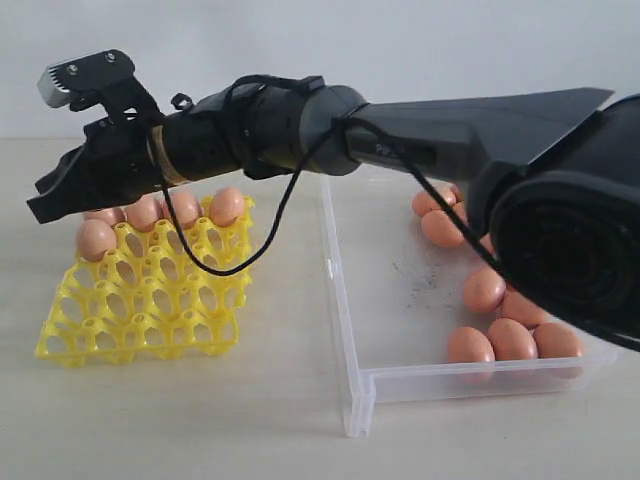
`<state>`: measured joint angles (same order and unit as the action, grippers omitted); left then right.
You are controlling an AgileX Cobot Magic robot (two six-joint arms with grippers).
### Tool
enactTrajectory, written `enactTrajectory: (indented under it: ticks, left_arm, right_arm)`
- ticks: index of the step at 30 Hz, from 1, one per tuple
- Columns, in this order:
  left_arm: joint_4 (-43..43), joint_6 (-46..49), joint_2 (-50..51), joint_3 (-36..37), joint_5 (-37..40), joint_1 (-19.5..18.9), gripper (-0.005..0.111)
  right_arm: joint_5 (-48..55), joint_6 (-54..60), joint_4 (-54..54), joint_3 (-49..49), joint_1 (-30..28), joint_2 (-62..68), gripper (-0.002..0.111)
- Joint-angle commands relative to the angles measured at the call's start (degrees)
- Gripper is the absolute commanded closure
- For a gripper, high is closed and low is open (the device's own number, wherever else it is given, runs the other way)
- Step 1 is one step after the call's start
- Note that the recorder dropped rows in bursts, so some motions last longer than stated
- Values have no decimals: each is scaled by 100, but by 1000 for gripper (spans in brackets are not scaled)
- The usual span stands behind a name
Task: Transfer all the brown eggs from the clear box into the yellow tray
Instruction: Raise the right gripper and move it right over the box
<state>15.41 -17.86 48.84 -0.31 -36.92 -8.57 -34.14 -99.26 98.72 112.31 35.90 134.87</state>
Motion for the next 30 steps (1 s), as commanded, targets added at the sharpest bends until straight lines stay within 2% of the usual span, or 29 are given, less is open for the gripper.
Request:
enactTrajectory:
  ticks: [1, 10, 17, 20, 25, 30]
  left_arm:
    - [-61, 10, -46, 31, -38, 16, 103]
    - [-61, -9, -46, 31, -36, 16, 103]
    - [-61, -8, -46, 31, -25, 16, 103]
    - [-61, -54, -46, 31, -2, 16, 103]
    - [-47, -54, -46, 31, -2, 16, 103]
    - [-47, -54, -46, 31, -2, 16, 103]
  right_arm:
    - [-201, -233, 122, -577, -262, -466, 108]
    - [-96, 5, 122, -2455, -429, -1652, 108]
    - [-1003, 70, 122, -3690, -566, -2548, 108]
    - [-882, 60, 122, -4061, -665, -2926, 108]
    - [897, -81, 122, -4928, -675, -3595, 108]
    - [4038, 68, 122, -5774, -675, -4122, 108]
